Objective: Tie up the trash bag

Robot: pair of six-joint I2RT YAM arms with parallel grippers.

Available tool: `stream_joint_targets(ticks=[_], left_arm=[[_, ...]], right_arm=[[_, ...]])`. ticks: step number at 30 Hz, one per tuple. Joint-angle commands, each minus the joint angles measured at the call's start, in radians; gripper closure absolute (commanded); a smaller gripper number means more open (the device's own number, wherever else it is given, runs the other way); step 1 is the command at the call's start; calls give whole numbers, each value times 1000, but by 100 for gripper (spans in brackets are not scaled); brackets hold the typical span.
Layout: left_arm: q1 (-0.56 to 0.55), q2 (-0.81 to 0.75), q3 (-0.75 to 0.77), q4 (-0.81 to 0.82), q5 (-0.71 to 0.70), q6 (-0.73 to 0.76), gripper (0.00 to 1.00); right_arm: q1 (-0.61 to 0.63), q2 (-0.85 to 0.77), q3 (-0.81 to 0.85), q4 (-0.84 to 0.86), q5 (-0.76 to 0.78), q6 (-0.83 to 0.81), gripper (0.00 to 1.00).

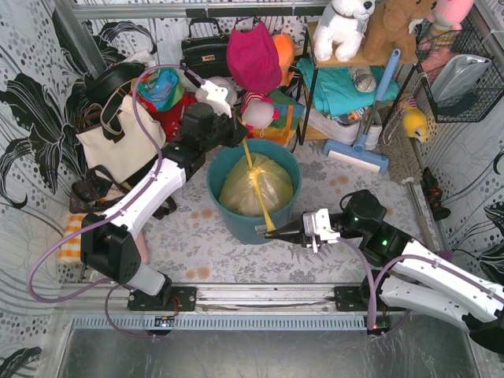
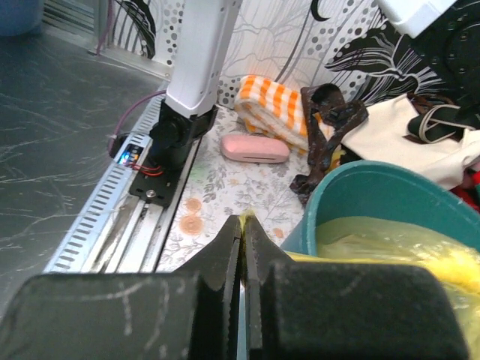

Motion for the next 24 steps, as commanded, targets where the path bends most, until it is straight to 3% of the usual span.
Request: stream_joint_targets(ticks=[1,9,13,14,16,18,21,24], left_arm=[[29,28,-15,109,-92,31,100],[31,15,-18,120,-75,15,100],[31,-28,-32,144,-12,7,100],[32,-44,-37,147,4,3,100],[32,-58,-39,142,41,-7,100],[30,-78,-42,136,68,-19,100],[30,-115,-70,155,94,-41,100],[29,-149,-85,170,104,-58,100]], right_arm=[[25,-46,-31,-24,-100,83,100],[25,-56,-38,4,-67,84,100],[25,-47,-21,54,125,130,100],[24,-42,-5,50,181,148,90],[25,-31,30,40,303,217,60],[24,-9,66,18,416,311,46],[24,45,148,-94,618,516,43],[25,121,268,-316,796,768,42]])
